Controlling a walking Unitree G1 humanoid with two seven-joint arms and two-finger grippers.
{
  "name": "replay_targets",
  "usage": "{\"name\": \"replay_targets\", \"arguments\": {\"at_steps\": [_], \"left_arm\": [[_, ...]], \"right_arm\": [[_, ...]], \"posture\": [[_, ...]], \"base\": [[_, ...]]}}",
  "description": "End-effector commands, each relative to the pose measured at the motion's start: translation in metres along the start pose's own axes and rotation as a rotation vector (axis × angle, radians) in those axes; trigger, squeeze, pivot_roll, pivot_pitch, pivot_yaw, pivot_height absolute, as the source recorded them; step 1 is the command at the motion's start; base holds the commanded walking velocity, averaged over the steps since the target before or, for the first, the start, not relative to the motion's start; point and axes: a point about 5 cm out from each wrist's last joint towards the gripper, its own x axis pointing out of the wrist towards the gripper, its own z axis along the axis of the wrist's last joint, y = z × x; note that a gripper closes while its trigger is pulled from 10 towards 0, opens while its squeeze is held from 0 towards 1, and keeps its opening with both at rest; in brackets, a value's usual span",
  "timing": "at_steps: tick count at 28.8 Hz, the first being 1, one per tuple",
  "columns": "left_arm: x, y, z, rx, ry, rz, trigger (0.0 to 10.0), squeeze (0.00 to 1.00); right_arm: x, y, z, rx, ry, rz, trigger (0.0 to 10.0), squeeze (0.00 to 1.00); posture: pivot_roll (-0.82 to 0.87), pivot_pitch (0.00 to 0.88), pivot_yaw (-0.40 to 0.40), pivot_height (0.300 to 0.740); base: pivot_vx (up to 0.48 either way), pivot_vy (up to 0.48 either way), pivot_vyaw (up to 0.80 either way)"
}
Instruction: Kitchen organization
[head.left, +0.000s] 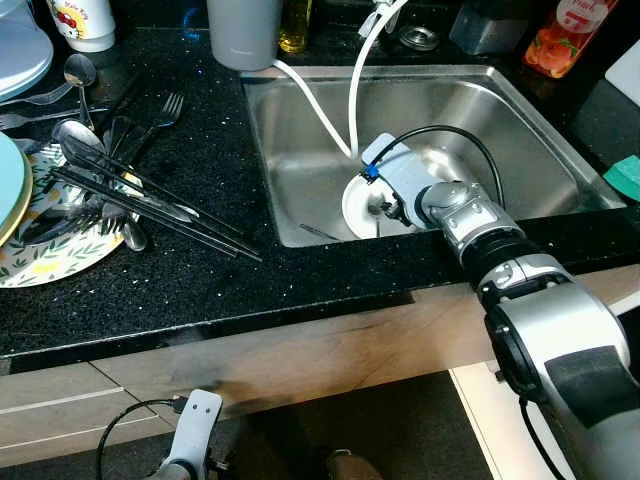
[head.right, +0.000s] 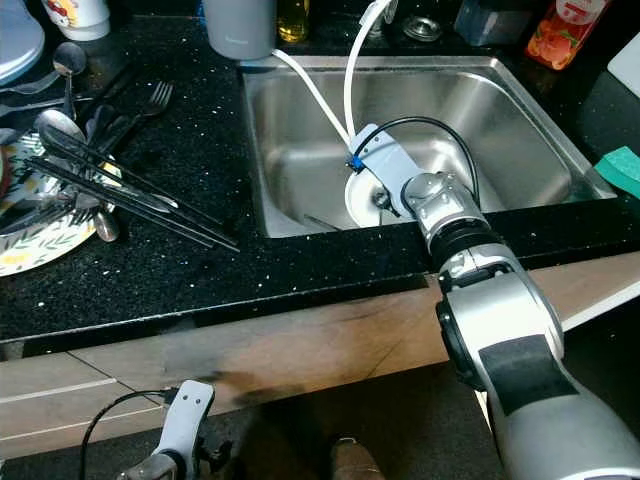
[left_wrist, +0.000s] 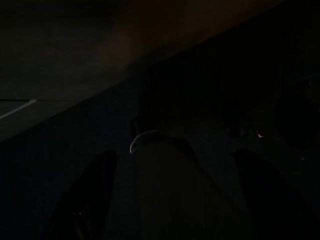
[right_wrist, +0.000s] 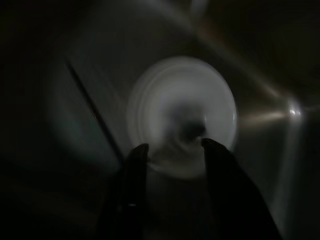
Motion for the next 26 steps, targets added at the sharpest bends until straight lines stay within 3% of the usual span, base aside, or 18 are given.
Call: {"name": "replay_targets", "arguments": {"at_steps": [1,2,3,4,5,6,8,10,13,18,26], "left_arm": [[-0.011,-0.016,-0.057,-0.052,0.208,-0.049,10.0,0.00],[-0.010,-0.015,-0.055,-0.052,0.204,-0.047,10.0,0.00],[-0.010,-0.015,-0.055,-0.052,0.204,-0.047,10.0,0.00],[-0.010,-0.015,-0.054,-0.052,0.201,-0.046,10.0,0.00],[-0.009,-0.014,-0.050,-0.050,0.193,-0.045,10.0,0.00],[-0.009,-0.014,-0.050,-0.050,0.193,-0.045,10.0,0.00],[-0.007,-0.013,-0.046,-0.049,0.185,-0.043,10.0,0.00],[-0.006,-0.013,-0.042,-0.047,0.175,-0.042,10.0,0.00],[-0.005,-0.012,-0.037,-0.044,0.165,-0.041,10.0,0.00],[-0.002,-0.011,-0.029,-0.037,0.150,-0.039,10.0,0.00],[-0.002,-0.007,-0.024,-0.033,0.142,-0.030,10.0,0.00]], "right_arm": [[-0.005,-0.008,0.015,0.107,-0.102,0.026,10.0,0.00],[-0.010,-0.013,0.027,0.235,-0.214,0.079,10.0,0.00],[-0.010,-0.013,0.027,0.235,-0.214,0.079,10.0,0.00],[-0.015,-0.017,0.036,0.327,-0.310,0.127,10.0,0.00],[-0.028,-0.022,0.051,0.470,-0.536,0.257,10.0,0.00],[-0.028,-0.022,0.051,0.470,-0.536,0.257,10.0,0.00],[-0.040,-0.024,0.059,0.604,-0.748,0.379,10.0,0.00],[-0.048,-0.022,0.060,0.677,-0.875,0.440,10.0,0.00],[-0.054,-0.014,0.057,0.715,-0.953,0.493,10.0,0.00],[-0.053,0.003,0.056,0.736,-0.972,0.563,10.0,0.00],[-0.055,0.018,0.058,0.711,-0.983,0.617,10.0,0.00]], "posture": [[0.10,0.191,-0.125,0.740],[0.10,0.185,-0.124,0.740],[0.10,0.185,-0.124,0.740],[0.10,0.178,-0.121,0.740],[0.10,0.164,-0.121,0.740],[0.10,0.164,-0.121,0.740],[0.09,0.150,-0.118,0.740],[0.09,0.136,-0.116,0.740],[0.09,0.129,-0.116,0.740],[0.10,0.107,-0.108,0.740],[0.10,0.096,-0.105,0.740]], "base": [[0.000,0.000,0.00],[0.000,0.000,0.00],[0.000,0.000,0.00],[0.000,0.000,0.00],[0.000,0.000,0.00],[0.000,0.000,0.00],[0.000,0.000,0.00],[0.000,0.000,0.00],[0.000,0.000,0.00],[0.000,0.000,0.74],[0.000,0.000,0.73]]}}
